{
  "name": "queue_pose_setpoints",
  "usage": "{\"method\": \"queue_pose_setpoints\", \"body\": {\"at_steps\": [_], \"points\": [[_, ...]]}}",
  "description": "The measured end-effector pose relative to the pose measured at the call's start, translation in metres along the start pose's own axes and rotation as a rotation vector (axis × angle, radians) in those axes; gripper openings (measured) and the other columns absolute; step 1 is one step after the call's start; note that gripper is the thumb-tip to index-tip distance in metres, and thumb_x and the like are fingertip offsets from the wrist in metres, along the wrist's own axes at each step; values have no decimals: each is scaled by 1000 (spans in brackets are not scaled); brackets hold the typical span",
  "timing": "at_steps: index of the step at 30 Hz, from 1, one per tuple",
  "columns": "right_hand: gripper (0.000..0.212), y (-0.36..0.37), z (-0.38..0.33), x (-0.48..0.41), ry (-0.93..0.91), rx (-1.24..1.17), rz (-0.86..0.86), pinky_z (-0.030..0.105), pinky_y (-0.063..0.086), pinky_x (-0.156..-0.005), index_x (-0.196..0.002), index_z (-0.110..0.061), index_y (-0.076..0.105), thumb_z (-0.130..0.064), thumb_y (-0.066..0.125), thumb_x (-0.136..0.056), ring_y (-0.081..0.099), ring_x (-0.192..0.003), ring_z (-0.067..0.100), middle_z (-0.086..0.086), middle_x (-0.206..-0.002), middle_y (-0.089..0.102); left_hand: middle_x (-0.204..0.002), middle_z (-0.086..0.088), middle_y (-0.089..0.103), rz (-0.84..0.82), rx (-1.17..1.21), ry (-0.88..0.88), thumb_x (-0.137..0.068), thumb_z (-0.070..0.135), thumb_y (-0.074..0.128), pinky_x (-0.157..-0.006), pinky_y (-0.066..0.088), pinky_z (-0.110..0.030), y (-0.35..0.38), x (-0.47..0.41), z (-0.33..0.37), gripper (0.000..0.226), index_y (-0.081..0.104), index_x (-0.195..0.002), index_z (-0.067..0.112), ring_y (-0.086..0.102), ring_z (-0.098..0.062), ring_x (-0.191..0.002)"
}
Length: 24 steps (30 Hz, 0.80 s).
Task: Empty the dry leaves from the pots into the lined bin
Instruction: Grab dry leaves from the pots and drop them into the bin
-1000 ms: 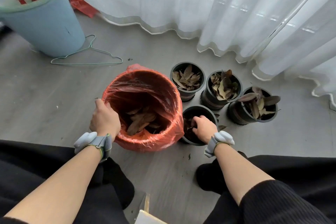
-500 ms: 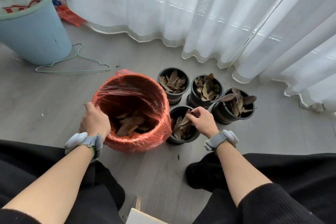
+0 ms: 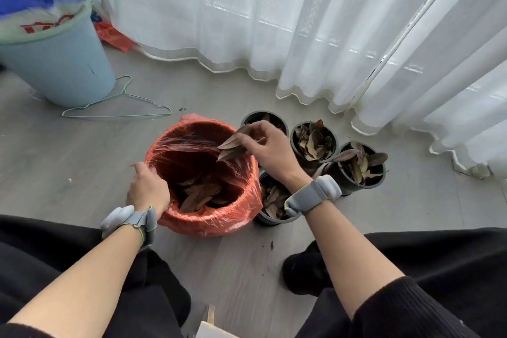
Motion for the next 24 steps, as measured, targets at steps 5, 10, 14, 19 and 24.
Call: {"method": "queue_pose_setpoints", "body": {"at_steps": [5,10,14,19,24], "points": [[27,10,14,2,39,102,32,29,55,-78,-102,-20,66,-44,65,-89,66,-80,11,-8,-89,70,-117,-29,57,-92,60,-117,-99,30,34,-77,36,-43,-2,5,-16,30,40,-113,5,54,-48,-105],[33,14,53,3,209,281,-44,34,51,-87,-107,-14,64,-44,55,-95,63,-94,15,-2,-99,68,-108,-20,63,-193,351,-232,-78,65,33,-91,44,-45,-21,-12,-27,73,59,-108,3,57,-37,-98],[32,25,60,4,185,238,-59,33,51,-84,-98,-16,67,-45,53,-96,64,-89,14,-4,-90,69,-121,-19,58,-39,296,-313,-78,75,28,-95,38,-44,-35,-27,-26,80,59,-115,12,52,-38,-110],[29,36,50,-17,35,198,-22,31,51,-77,-91,-16,73,-37,55,-97,65,-79,11,-4,-81,71,-132,-7,53,19,266,100,-81,75,45,-107,36,-41,-42,-65,4,70,54,-128,24,50,-27,-123],[27,44,57,-43,53,217,72,22,47,-72,-87,-17,72,-35,54,-97,61,-73,3,-9,-78,70,-100,5,70,-178,174,317,-82,58,64,-88,51,-37,-32,-98,20,31,66,-102,34,65,-19,-93]]}}
Point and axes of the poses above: each hand's wrist, its own x-axis away from the middle knuckle, its own y-axis out of the palm, z = x × y, the point moved 3 cm from there along -x, towards the middle knuckle
